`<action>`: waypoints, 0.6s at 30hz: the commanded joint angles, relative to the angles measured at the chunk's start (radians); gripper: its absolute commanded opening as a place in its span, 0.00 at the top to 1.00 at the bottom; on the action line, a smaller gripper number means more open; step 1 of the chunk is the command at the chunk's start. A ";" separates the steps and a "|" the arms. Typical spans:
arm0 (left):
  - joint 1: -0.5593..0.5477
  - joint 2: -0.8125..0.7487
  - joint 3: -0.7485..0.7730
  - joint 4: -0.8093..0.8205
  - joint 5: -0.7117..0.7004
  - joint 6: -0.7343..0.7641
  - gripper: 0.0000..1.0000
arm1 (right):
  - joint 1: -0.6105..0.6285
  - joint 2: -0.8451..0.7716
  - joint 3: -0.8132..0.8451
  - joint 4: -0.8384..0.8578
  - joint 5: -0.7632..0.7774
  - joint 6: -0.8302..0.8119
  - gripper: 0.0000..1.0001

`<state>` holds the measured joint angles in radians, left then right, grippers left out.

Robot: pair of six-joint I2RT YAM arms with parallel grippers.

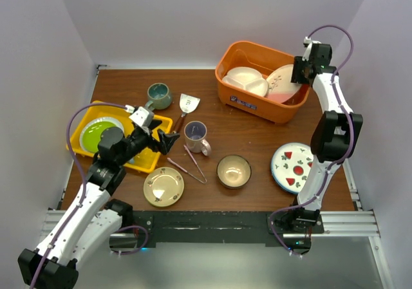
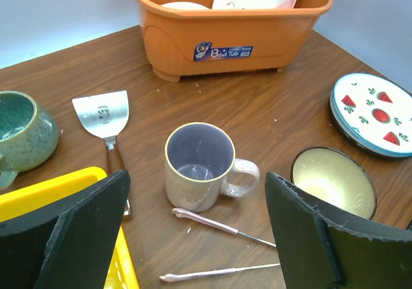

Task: Place the mixed dishes into the plastic bin
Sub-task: Place the plate in the plastic bin.

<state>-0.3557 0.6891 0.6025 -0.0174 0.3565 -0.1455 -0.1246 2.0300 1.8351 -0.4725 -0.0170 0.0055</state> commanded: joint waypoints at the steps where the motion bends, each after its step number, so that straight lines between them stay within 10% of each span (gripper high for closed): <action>1: 0.000 -0.007 -0.009 0.034 0.012 0.018 0.09 | 0.013 -0.019 0.043 -0.014 0.077 -0.090 0.45; 18: 0.000 -0.026 -0.007 0.037 0.018 0.017 0.09 | 0.013 -0.201 -0.094 0.035 0.134 -0.142 0.36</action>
<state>-0.3557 0.6807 0.5953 -0.0174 0.3607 -0.1379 -0.1089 1.9366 1.7660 -0.4801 0.0860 -0.1135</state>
